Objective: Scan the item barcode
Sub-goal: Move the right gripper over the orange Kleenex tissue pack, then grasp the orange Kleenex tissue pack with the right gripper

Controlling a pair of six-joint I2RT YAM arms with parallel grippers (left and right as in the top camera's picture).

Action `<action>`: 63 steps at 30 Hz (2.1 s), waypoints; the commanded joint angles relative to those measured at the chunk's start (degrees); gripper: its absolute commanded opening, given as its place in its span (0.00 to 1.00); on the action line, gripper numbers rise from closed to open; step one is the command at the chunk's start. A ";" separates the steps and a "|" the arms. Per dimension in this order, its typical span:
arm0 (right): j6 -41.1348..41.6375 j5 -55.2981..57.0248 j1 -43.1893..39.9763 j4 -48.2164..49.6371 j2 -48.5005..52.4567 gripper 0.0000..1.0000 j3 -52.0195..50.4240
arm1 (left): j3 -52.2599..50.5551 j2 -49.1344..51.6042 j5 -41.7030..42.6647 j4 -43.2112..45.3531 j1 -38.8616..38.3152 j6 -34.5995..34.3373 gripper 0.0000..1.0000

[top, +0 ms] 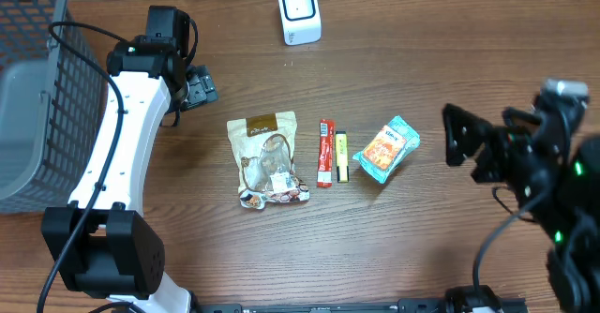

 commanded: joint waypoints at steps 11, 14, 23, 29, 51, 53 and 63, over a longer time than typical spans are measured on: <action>2.84 -4.90 -0.15 -9.97 8.90 0.68 1.60 | 0.98 -0.20 -0.79 0.07 -0.04 0.02 1.00; 7.74 -4.90 -0.15 -11.56 11.87 0.63 1.55 | 0.98 -0.20 -0.79 0.07 -0.04 0.02 1.00; 15.72 -4.92 -0.11 -19.34 24.00 0.57 1.55 | 0.98 -0.20 -0.76 0.07 -0.04 0.02 1.00; 17.20 -7.28 0.39 -20.59 30.75 0.54 0.39 | 0.98 -0.20 -0.79 0.07 -0.04 0.02 1.00; 20.17 -6.80 2.56 -16.11 35.78 0.33 -0.96 | 0.98 -0.20 -0.79 0.07 -0.04 0.02 1.00; 20.17 -6.80 2.56 -15.82 35.78 0.33 -1.62 | 0.98 -0.20 -0.79 0.07 -0.04 0.02 1.00; 20.13 -6.86 2.67 -5.86 35.78 0.34 -10.27 | 0.98 -0.20 -0.79 0.07 -0.04 0.02 1.00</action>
